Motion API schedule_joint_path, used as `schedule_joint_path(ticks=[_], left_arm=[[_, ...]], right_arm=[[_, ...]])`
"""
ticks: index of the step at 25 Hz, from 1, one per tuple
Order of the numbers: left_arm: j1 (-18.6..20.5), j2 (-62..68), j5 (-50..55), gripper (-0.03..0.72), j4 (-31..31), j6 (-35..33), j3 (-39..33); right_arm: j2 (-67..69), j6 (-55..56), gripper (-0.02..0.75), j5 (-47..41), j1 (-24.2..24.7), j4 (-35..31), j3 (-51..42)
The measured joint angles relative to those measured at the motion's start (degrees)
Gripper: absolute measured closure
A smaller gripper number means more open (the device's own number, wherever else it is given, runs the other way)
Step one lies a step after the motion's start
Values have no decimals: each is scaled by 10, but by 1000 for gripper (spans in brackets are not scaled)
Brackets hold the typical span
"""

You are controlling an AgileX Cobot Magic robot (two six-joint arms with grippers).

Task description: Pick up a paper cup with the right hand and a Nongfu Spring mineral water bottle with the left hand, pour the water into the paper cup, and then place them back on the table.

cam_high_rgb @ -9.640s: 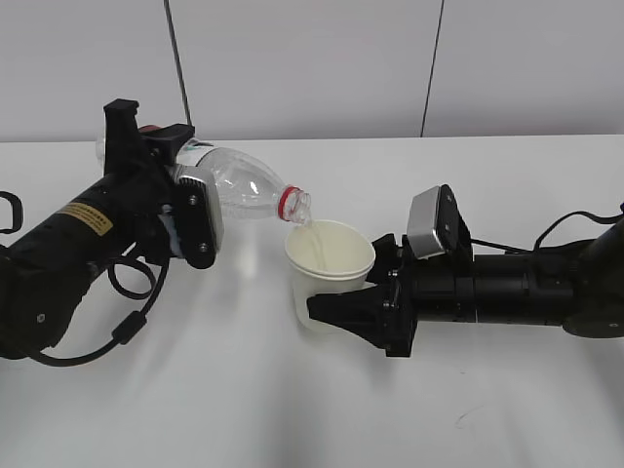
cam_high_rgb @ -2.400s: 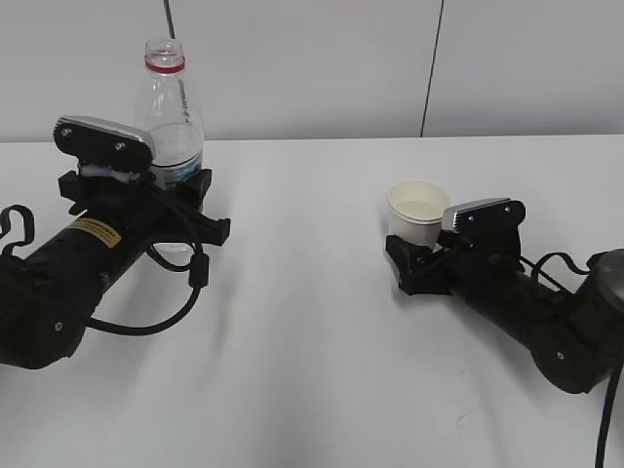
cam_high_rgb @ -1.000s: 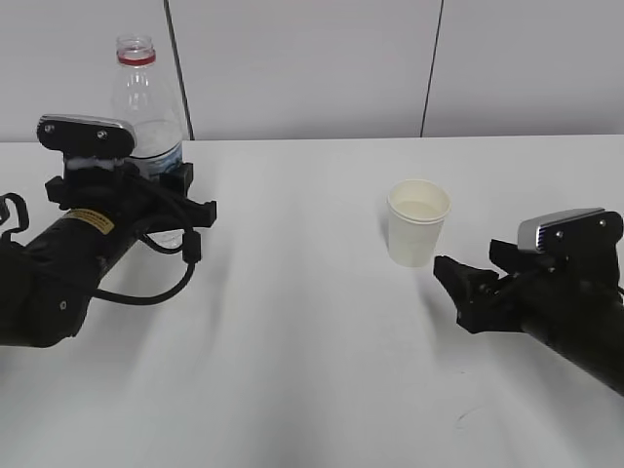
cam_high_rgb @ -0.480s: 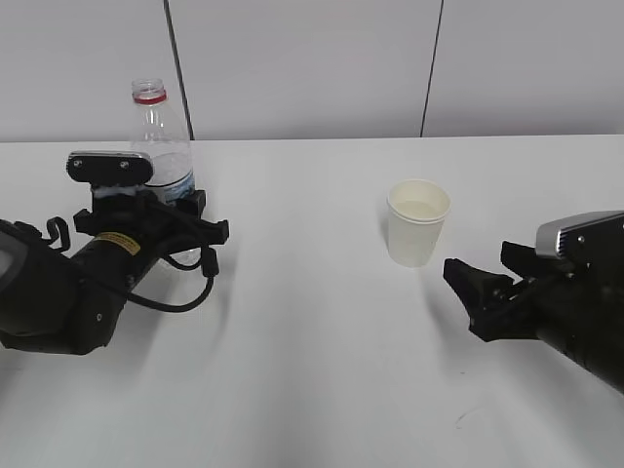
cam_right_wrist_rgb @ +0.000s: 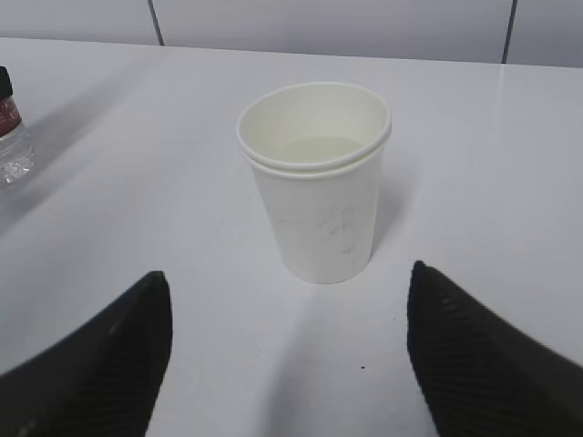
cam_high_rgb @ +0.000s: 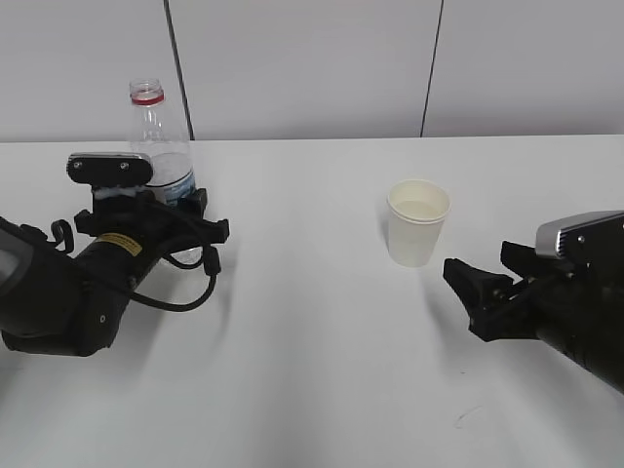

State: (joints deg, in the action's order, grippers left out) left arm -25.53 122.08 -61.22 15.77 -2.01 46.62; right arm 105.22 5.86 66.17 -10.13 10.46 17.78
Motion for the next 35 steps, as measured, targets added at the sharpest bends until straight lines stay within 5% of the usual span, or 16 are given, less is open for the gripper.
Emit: schedule_joint_path(ticks=[8,35], left_arm=[[0,-1,15,141,13,-14,0],[0,-219,80,128,15,-45,-92]], right_arm=[[0,0,145,0,0,0,0],[-42,0,146,0,0,2,-19]])
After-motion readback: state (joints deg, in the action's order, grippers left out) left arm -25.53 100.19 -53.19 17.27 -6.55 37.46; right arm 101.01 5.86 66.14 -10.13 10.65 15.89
